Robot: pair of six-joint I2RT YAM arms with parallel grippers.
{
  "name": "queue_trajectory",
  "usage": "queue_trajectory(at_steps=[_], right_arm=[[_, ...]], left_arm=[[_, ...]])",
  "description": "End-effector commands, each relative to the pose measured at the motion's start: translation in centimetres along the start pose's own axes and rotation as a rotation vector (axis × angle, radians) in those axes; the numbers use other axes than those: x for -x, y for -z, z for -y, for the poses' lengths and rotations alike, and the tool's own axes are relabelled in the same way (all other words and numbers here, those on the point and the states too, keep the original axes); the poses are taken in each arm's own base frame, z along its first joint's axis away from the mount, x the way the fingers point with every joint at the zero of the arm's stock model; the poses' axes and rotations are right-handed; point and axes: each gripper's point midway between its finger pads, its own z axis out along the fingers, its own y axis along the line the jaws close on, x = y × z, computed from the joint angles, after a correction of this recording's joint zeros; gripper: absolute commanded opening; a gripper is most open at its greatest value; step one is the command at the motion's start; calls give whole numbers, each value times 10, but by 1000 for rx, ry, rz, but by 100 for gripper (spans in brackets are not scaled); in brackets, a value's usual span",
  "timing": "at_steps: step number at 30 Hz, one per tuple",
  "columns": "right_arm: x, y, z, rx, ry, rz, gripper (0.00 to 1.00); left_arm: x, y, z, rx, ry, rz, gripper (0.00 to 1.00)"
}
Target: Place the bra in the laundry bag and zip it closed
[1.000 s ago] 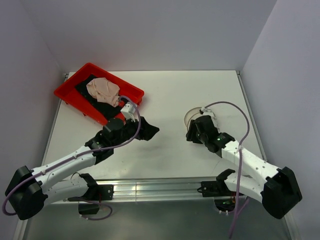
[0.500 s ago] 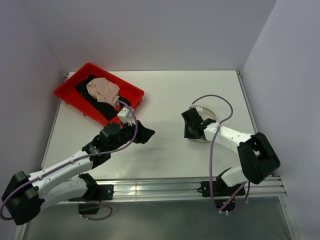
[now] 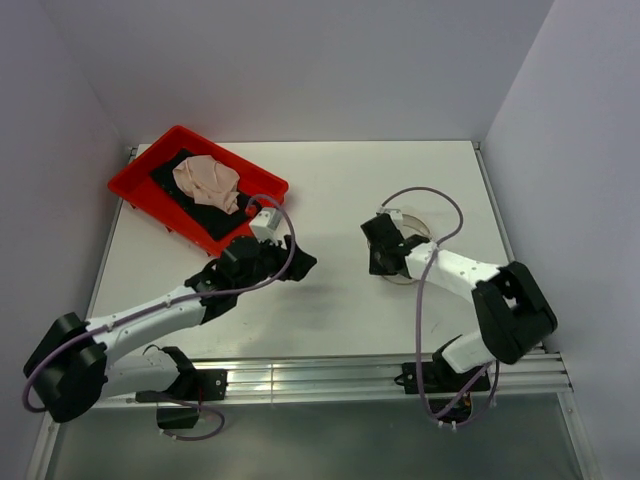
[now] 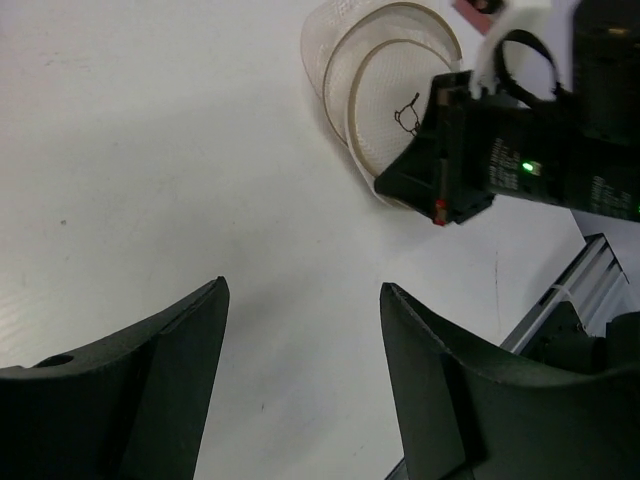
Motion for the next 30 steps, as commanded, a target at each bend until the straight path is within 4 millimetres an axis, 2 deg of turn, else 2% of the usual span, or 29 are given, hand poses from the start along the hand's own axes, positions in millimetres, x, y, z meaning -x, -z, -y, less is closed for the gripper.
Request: queue_trajectory(at_steps=[1, 2, 3, 4, 5, 6, 7, 8, 9, 11, 12, 14, 15, 16, 19, 20, 22, 24, 26, 29, 30], right_arm=[[19, 31, -10, 108, -16, 114, 0], [20, 36, -14, 146, -17, 127, 0], [23, 43, -20, 192, -25, 146, 0], [23, 55, -25, 248, -29, 162, 0], [24, 60, -26, 272, -27, 171, 0], [27, 69, -27, 296, -29, 196, 0], [28, 73, -27, 311, -22, 206, 0], [28, 78, -29, 330, -20, 211, 0], [32, 86, -30, 354, -26, 240, 0], [31, 92, -33, 396, -31, 247, 0], [33, 98, -34, 415, -36, 266, 0], [33, 104, -37, 440, -39, 273, 0], [37, 111, -37, 458, -43, 292, 0], [37, 114, -37, 467, -43, 300, 0], [41, 126, -38, 498, -50, 328, 0], [42, 132, -38, 515, -53, 343, 0], [44, 138, -37, 532, -61, 365, 0], [46, 148, -40, 572, -65, 386, 0], [45, 153, -41, 594, -63, 393, 0], [44, 158, -41, 607, -63, 398, 0], [42, 157, -41, 610, -60, 395, 0]], left_arm=[[36, -22, 25, -54, -18, 85, 69], [34, -28, 27, -62, -14, 70, 69], [24, -38, 24, -60, -10, 29, 70], [26, -45, 30, -75, -5, 26, 71], [26, -51, 33, -90, 1, 23, 73], [14, -62, 29, -85, 4, -19, 76], [18, -70, 34, -93, 5, -18, 80], [16, -76, 33, -90, 11, -29, 82], [2, -87, 29, -85, 15, -77, 82], [3, -98, 34, -103, 20, -89, 83], [-9, -106, 29, -94, 32, -120, 83], [-10, -116, 29, -102, 51, -133, 83], [-20, -124, 25, -100, 57, -157, 83], [-16, -130, 25, -94, 57, -149, 83], [-22, -146, 16, -72, 67, -167, 83], [-30, -152, 10, -58, 73, -182, 83], [-25, -161, 11, -78, 88, -173, 81], [-30, -170, 7, -82, 103, -177, 79], [-26, -178, 6, -96, 114, -166, 75], [-37, -193, -2, -99, 146, -181, 65], [-35, -196, -3, -107, 155, -176, 62]])
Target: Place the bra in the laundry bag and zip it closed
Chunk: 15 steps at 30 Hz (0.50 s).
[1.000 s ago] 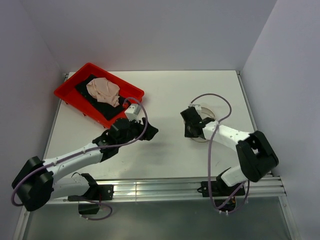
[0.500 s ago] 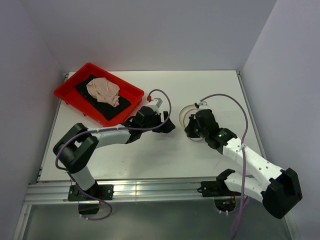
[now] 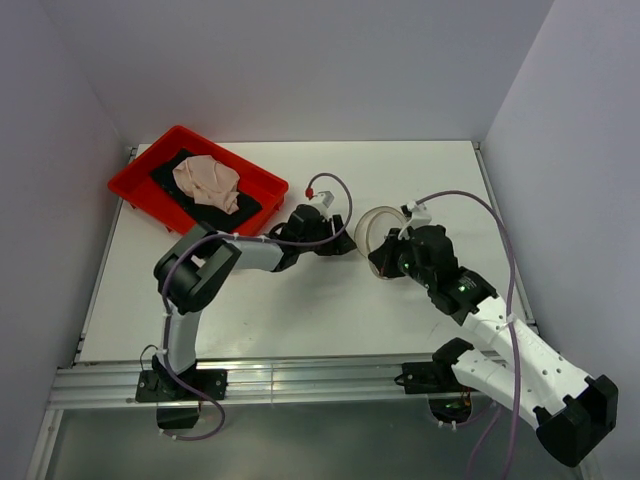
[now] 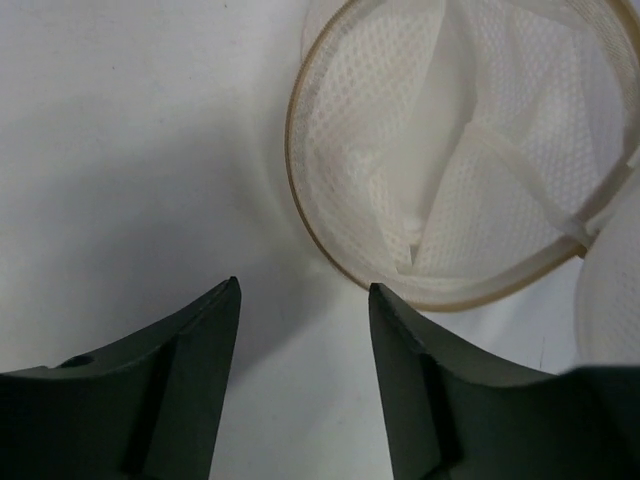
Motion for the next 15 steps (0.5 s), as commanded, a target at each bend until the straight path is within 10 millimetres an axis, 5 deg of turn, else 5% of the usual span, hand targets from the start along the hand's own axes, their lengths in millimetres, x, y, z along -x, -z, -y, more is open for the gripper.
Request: queue_trajectory(at_steps=[1, 8, 11, 13, 15], right_arm=[[2, 3, -10, 58, 4, 20, 0], [3, 6, -19, 110, -1, 27, 0], [4, 7, -20, 117, 0, 32, 0], [4, 8, -19, 112, 1, 37, 0], [6, 8, -18, 104, -5, 50, 0]], left_arm=[[23, -13, 20, -104, 24, 53, 59], [22, -36, 18, -127, 40, 38, 54], [25, -42, 20, -138, 43, 43, 36], [29, -44, 19, -134, 42, 52, 7], [33, -43, 17, -117, 37, 62, 0]])
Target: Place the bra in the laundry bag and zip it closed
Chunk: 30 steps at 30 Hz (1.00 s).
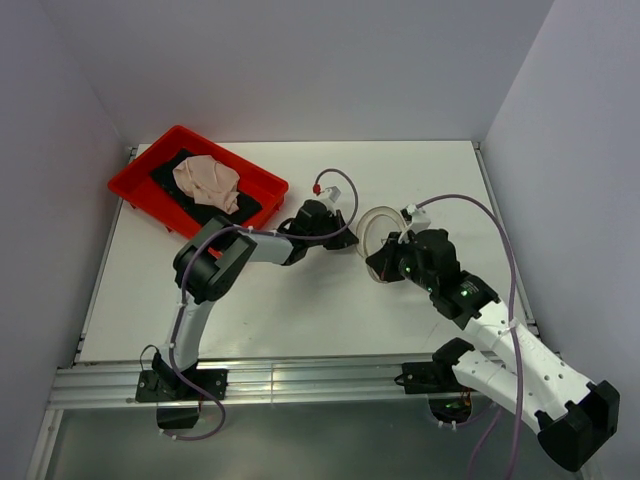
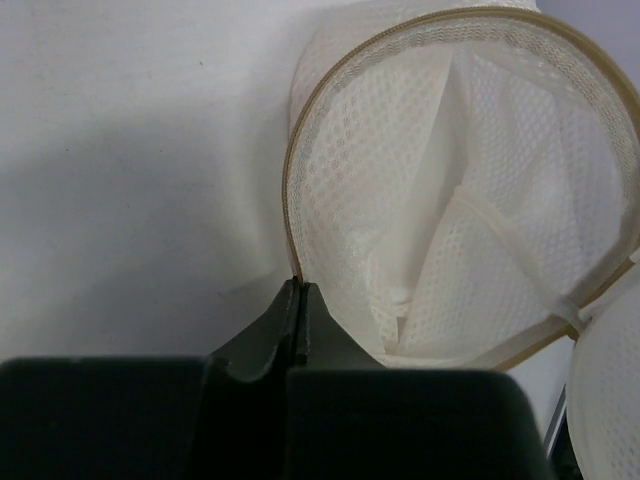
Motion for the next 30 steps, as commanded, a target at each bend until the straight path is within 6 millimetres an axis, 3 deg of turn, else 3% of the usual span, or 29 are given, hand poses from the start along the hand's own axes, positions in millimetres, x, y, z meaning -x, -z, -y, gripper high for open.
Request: queue_trajectory(at_steps=[1, 2, 3, 7, 11, 17, 19, 24, 30], right_arm=[[15, 3, -9, 37, 2, 69, 0], [18, 4, -9, 37, 1, 82, 0], [20, 4, -10, 38, 0, 89, 0], [32, 4, -18, 62, -5, 124, 0], [53, 4, -33, 105, -11, 170, 0], [69, 3, -50, 160, -40, 185, 0], [75, 4, -45, 144, -60, 209, 0], [85, -5, -4, 42, -172, 246, 0], [96, -22, 67, -173, -264, 279, 2]], left_arm=[[26, 2, 14, -35, -21, 65, 0], [38, 12, 23, -48, -22, 97, 0], [33, 21, 11, -25, -10, 97, 0], [48, 65, 14, -8, -2, 177, 0], [39, 109, 14, 25, -9, 199, 0], [25, 150, 5, 85, -1, 209, 0], [29, 162, 4, 113, 2, 237, 0], [29, 175, 1, 146, 13, 250, 0], [32, 173, 4, 146, 11, 248, 0]])
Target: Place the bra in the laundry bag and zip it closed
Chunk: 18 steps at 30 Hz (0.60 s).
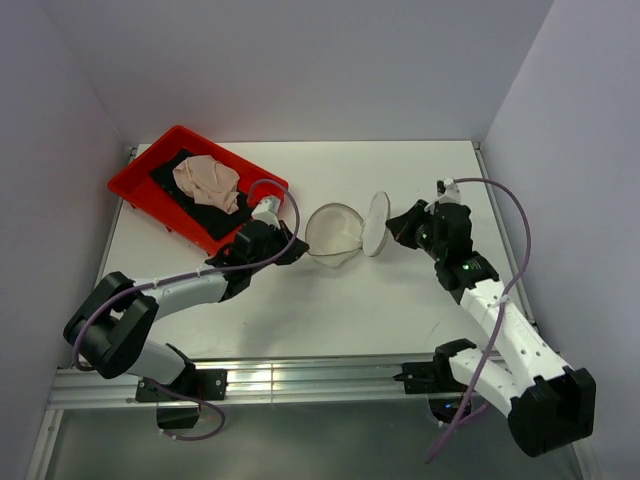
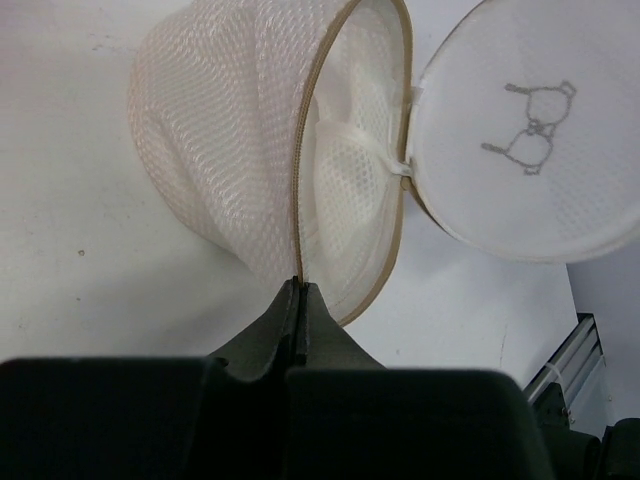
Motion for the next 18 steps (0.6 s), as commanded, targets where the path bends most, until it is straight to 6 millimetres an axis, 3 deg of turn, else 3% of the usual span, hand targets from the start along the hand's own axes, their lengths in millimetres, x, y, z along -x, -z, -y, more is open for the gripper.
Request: queue_trajectory(at_steps=[1, 3, 7, 9, 13, 15, 18], right_arm=[[14, -15, 26, -104, -32, 48, 7], [17, -20, 41, -158, -37, 52, 16], [13, -29, 75, -310, -35, 59, 64], [13, -29, 80, -337, -28, 58, 75], [21, -23, 64, -250, -28, 122, 79], [20, -20, 52, -193, -18, 128, 81], [20, -13, 49, -209, 19, 132, 81]], left_arm=[[9, -2, 5, 2, -4, 18, 0], [12, -7, 8, -1, -9, 17, 0], [11, -15, 7, 9, -18, 8, 0], [14, -18, 8, 16, -21, 14, 0], [19, -24, 11, 22, -29, 13, 3], [22, -25, 4, 61, -34, 24, 20], [34, -22, -1, 108, -51, 61, 45]])
